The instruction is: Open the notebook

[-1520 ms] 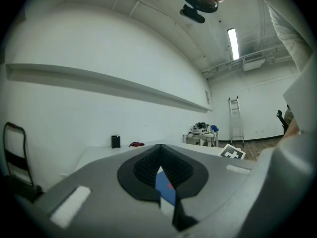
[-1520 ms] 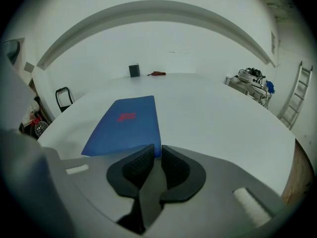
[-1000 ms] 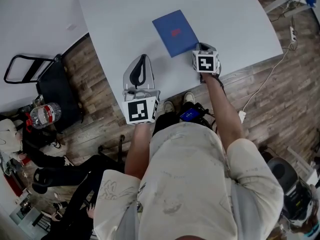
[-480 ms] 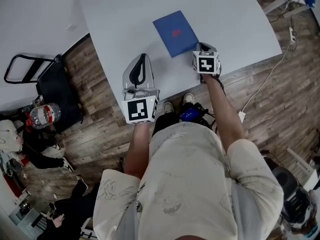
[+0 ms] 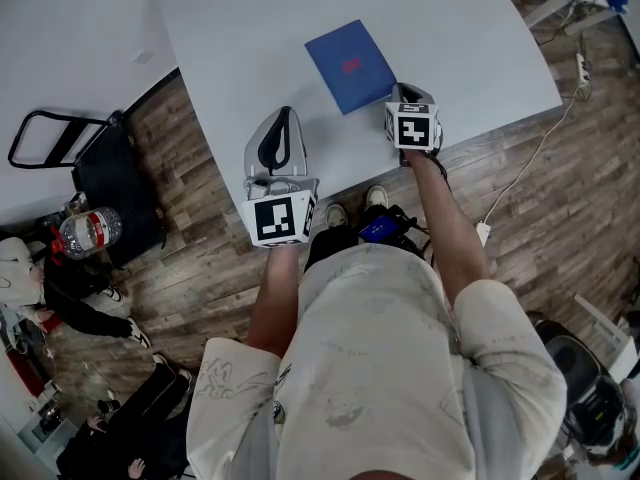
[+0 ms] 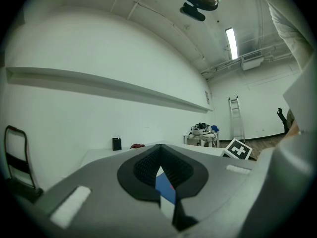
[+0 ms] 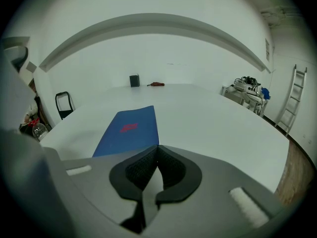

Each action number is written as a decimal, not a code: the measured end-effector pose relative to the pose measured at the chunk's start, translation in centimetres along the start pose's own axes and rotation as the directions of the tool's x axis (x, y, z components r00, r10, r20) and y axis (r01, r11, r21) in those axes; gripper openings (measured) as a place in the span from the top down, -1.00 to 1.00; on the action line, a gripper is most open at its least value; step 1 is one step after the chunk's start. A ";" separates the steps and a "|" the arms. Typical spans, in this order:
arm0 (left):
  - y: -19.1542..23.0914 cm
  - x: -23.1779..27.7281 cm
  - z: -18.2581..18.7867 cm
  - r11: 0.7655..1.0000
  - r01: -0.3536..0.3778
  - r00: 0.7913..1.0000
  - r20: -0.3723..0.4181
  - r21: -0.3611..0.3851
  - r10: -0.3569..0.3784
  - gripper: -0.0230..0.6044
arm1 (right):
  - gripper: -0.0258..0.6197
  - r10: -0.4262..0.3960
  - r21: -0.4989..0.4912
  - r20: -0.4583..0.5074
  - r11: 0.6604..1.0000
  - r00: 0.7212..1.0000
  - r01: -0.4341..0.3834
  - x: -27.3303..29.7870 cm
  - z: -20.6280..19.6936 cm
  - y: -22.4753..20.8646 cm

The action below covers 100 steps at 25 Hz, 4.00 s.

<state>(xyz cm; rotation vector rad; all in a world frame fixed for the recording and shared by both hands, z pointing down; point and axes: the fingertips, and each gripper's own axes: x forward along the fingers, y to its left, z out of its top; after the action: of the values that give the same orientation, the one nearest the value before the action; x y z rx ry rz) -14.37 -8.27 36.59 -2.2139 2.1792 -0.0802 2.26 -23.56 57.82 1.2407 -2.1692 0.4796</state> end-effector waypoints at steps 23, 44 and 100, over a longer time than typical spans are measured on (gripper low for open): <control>0.2 0.3 -0.6 1.000 -0.005 1.000 0.007 -0.004 0.005 0.87 | 0.90 0.015 -0.024 0.114 1.000 0.993 -0.012 -2.2 3.7 0.8; 0.5 0.3 -0.7 1.000 -0.019 1.000 -0.003 -0.004 0.019 0.87 | 0.90 0.052 -0.092 0.214 0.995 0.975 -0.033 -4.9 6.9 2.8; 0.8 0.3 -1.1 0.999 -0.042 0.999 -0.008 -0.011 0.042 0.87 | 0.90 0.186 -0.332 0.309 0.940 0.933 -0.077 -8.4 9.4 8.5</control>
<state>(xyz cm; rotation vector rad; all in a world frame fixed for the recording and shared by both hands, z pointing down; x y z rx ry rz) -15.26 -8.57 37.64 -2.1761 2.2342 -0.0752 -4.70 -19.20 45.02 1.0594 -2.5061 -0.0403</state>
